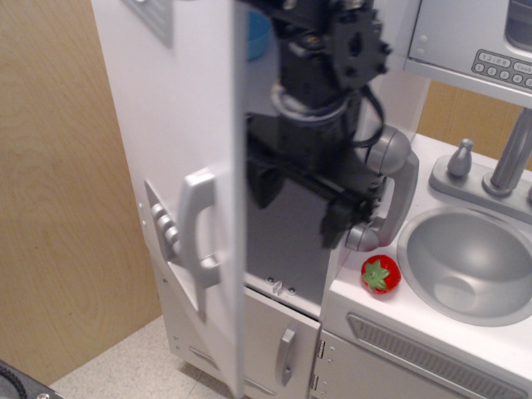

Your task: Open fridge

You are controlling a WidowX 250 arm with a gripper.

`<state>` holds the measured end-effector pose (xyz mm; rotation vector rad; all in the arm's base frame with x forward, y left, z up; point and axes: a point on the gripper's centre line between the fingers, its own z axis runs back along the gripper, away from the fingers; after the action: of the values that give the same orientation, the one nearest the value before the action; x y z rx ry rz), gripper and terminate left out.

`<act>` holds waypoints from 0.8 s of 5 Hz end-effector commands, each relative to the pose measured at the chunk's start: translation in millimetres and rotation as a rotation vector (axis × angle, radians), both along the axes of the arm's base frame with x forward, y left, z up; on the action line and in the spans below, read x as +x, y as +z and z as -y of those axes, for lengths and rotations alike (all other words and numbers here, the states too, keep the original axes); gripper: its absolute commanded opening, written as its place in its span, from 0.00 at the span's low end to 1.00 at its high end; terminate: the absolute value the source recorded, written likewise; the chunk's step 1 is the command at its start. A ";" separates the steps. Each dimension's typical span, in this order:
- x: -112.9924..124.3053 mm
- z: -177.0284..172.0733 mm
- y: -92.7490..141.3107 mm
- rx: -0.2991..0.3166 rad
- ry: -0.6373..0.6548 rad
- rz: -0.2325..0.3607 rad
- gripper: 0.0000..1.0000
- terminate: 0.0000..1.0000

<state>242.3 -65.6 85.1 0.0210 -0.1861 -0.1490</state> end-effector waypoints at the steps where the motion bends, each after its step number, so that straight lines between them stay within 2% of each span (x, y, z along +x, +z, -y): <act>1: -42.8 -30.1 21.0 0.002 -0.022 0.004 1.00 0.00; 2: -55.9 -63.8 19.0 0.020 -0.017 -0.003 1.00 0.00; 3: -55.4 -94.7 17.3 0.038 0.008 0.004 1.00 0.00; 4: -50.3 -129.3 19.3 0.051 0.027 0.038 1.00 0.00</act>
<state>186.0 59.1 87.1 0.0623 -0.1868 -0.1307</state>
